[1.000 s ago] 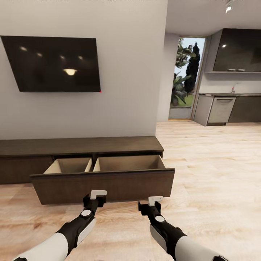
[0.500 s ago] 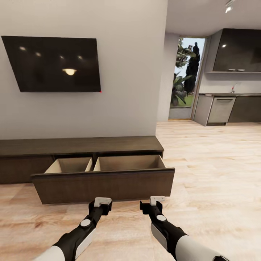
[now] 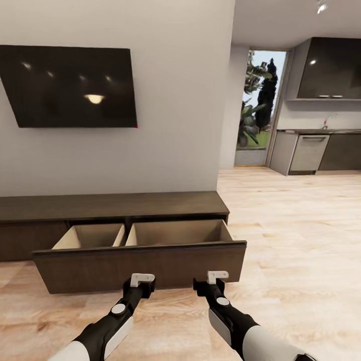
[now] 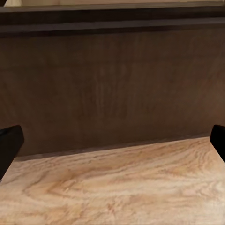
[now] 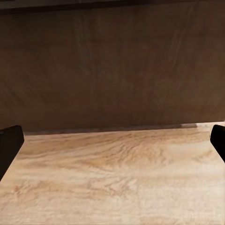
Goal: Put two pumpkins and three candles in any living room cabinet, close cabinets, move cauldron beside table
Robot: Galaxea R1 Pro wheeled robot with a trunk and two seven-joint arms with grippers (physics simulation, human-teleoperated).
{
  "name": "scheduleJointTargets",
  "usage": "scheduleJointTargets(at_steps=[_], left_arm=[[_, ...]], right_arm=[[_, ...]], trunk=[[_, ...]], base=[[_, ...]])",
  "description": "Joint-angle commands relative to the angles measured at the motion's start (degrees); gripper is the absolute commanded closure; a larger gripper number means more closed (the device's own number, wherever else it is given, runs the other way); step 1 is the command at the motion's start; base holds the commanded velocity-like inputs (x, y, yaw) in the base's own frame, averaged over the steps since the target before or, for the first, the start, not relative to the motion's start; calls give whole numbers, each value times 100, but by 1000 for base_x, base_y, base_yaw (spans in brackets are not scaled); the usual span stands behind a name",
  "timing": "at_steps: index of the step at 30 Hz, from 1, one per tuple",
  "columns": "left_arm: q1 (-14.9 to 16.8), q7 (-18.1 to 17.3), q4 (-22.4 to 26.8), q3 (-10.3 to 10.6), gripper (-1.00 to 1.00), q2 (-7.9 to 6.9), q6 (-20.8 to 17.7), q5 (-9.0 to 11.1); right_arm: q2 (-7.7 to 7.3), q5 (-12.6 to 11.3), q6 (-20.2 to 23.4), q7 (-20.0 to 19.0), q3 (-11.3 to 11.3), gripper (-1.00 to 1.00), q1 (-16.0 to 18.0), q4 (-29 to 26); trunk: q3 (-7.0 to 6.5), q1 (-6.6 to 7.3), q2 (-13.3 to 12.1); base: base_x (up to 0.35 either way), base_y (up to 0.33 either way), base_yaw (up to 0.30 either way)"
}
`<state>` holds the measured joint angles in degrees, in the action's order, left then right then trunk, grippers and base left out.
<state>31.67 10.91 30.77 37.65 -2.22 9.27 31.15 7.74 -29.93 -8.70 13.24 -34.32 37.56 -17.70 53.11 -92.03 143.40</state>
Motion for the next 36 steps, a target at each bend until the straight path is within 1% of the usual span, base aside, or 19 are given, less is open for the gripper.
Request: scheduleJointTargets(at_steps=[1,22,36], left_arm=[[6,43,4,49,-100,-7,20,42],[6,34,23,54,-100,-7,13,42],[6,34,19,50,-100,-7,13,43]], right_arm=[[-1,-57,-27,30,-49,-100,6,3],[8,-57,-27,27,-49,-100,6,3],[8,-57,-27,21,-49,-100,6,3]], trunk=[[6,-1,2],[6,-1,2],[6,-1,2]], base=[[231,0,0],[107,25,0],[216,2,0]])
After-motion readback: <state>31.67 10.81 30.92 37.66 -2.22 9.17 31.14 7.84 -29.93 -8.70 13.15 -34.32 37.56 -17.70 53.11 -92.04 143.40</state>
